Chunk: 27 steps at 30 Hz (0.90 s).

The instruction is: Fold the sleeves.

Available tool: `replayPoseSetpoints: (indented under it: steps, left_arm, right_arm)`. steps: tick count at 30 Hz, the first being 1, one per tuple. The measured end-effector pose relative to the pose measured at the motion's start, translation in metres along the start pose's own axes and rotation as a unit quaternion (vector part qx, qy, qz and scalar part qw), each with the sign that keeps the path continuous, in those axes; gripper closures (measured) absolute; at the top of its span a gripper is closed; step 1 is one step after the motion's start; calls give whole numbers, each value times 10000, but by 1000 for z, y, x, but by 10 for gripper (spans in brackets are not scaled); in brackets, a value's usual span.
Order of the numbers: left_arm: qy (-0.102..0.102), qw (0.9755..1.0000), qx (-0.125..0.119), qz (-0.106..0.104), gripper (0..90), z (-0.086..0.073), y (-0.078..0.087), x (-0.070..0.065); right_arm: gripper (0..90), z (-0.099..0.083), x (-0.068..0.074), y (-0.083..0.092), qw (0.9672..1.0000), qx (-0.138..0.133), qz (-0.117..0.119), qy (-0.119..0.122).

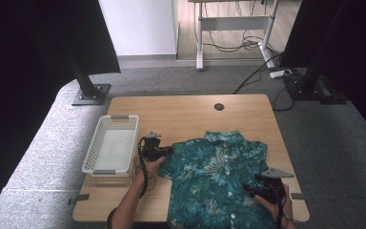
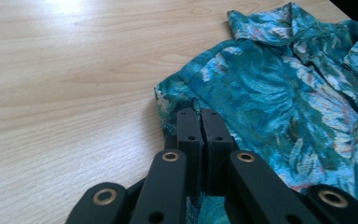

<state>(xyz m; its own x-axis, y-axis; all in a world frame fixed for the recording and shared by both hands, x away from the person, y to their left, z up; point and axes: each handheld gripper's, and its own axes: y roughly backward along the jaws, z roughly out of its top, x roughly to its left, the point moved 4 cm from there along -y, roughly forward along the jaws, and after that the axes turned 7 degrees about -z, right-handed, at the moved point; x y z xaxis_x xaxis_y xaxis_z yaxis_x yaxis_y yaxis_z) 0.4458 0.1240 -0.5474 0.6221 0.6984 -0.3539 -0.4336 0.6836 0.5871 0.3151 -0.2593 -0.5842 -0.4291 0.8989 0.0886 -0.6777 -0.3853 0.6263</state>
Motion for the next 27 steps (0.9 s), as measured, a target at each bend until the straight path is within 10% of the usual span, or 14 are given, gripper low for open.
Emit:
replayPoseSetpoints:
  steps: [27]
  left_arm:
    - [-264,9991,39,-316,873,13,-13,-36]
  right_arm:
    - [279,0,0,0,10000,-3,12,0]
